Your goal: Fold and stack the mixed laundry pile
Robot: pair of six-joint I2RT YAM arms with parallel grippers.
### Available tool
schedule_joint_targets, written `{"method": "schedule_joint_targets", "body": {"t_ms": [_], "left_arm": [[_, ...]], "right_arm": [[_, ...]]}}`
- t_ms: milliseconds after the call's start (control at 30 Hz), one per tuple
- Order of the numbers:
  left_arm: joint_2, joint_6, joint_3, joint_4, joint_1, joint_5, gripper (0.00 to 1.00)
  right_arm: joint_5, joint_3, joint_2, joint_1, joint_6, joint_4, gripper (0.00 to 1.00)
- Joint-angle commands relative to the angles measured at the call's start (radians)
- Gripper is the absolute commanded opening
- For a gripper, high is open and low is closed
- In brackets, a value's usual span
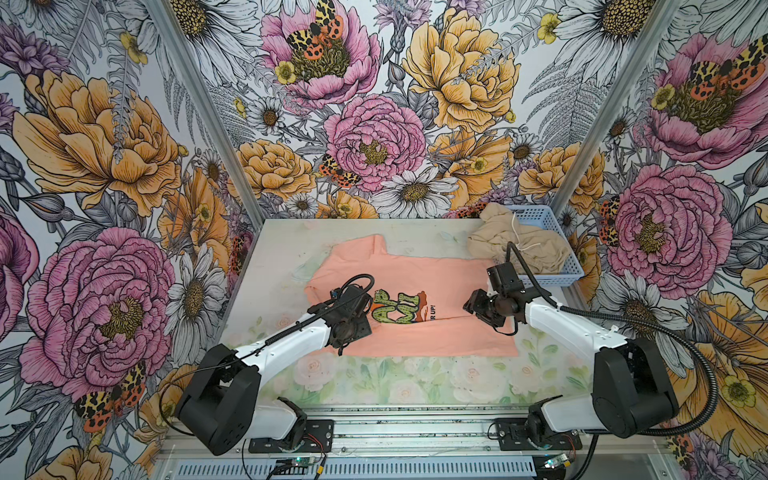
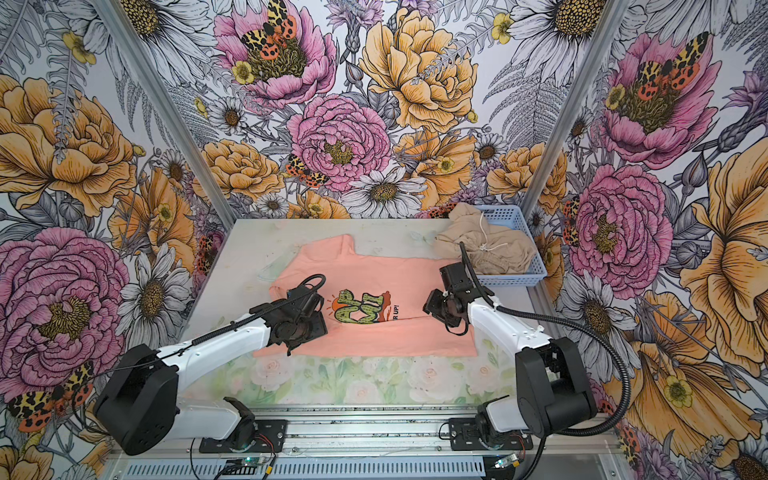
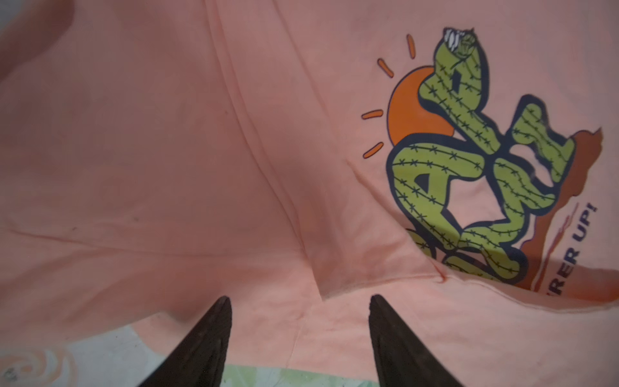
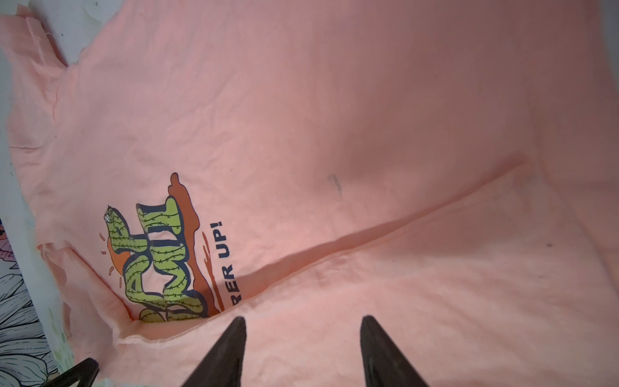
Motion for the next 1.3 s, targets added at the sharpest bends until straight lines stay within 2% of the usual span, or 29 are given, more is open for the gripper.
{"method": "schedule_joint_targets", "body": {"t_ms": [0,333,733,1033,1267], "left_arm": [[0.019,-0.073,-0.013,0.105,-0.006,0.040,0.69],[0.077,-0.096,-0.008,0.192,-0.007,0.074,0.71],[0.141,-0.089,0.027,0.274,-0.006,0.059,0.70],[0.211,-0.035,0.126,0.328,0.019,0.045,0.69],[0.288,0.081,0.302,0.296,0.035,0.013,0.70]], "right_arm": [[0.010,-0.002,-0.041,0.005,-0.007,-0.012,0.57],[0.021,-0.017,-0.054,0.003,-0.006,-0.010,0.57],[0.029,-0.017,-0.062,0.000,-0.011,-0.009,0.58],[0.027,-0.018,-0.074,-0.006,-0.009,-0.009,0.58],[0.026,-0.018,-0.075,-0.008,-0.011,-0.010,0.58]]}}
